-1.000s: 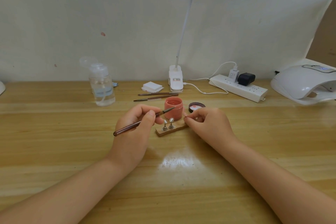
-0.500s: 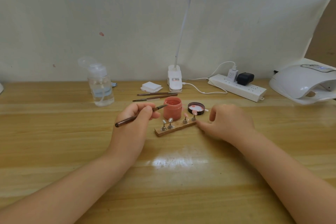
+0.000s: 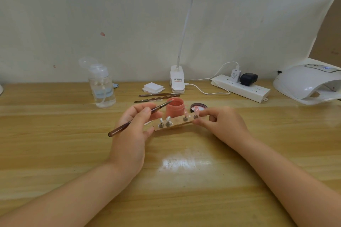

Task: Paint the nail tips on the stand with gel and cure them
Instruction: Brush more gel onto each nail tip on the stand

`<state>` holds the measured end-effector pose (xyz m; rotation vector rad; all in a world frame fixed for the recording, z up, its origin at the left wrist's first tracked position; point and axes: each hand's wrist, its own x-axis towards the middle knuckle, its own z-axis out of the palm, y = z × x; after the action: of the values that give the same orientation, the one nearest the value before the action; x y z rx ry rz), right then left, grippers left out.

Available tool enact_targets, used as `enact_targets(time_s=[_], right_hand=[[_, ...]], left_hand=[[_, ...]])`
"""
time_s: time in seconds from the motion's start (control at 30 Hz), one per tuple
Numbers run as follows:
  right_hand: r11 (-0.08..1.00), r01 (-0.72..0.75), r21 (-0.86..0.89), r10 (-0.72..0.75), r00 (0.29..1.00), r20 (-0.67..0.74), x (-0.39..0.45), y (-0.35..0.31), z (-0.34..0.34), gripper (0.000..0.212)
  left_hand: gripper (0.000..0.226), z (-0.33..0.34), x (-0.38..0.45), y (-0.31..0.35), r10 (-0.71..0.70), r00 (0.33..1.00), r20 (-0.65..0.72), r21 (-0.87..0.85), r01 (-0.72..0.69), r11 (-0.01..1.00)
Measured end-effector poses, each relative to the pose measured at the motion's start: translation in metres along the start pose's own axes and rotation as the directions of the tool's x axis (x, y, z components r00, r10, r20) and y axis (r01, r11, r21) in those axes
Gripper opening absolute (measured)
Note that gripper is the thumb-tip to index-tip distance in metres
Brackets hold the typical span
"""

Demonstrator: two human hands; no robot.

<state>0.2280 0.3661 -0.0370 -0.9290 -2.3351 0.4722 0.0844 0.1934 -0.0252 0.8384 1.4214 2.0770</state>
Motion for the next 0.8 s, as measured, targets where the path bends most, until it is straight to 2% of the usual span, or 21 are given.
enact_targets(time_s=[0.1,0.2,0.33,0.47,0.57,0.8], right_hand=[[0.993,0.105,0.06,-0.094,0.982,-0.162,-0.003,-0.008,-0.002,0.024],[0.982,0.187,0.035,-0.172,0.951,-0.257,-0.006,-0.016,-0.004,0.021],[0.977,0.215,0.005,-0.203,0.93,-0.307,-0.008,-0.021,-0.005,0.023],[0.969,0.247,-0.01,-0.241,0.933,-0.268,-0.009,-0.024,-0.004,0.025],[0.973,0.228,-0.042,-0.232,0.959,-0.164,-0.008,-0.02,-0.004,0.028],[0.986,0.064,-0.155,-0.052,0.995,0.081,-0.003,-0.008,0.003,0.032]], left_hand=[[0.035,-0.002,0.003,0.001,0.023,0.999,-0.022,-0.038,-0.024,0.999],[0.042,-0.005,0.007,0.004,0.069,0.997,-0.024,-0.061,-0.071,0.996],[0.027,-0.005,0.01,0.009,0.114,0.993,-0.017,-0.068,-0.115,0.991],[0.036,-0.005,0.011,0.008,0.118,0.993,-0.031,-0.05,-0.12,0.992],[0.035,-0.005,0.011,0.005,0.089,0.996,-0.031,-0.006,-0.089,0.996],[0.038,-0.003,0.008,0.002,0.01,1.0,-0.021,0.059,-0.009,0.998]])
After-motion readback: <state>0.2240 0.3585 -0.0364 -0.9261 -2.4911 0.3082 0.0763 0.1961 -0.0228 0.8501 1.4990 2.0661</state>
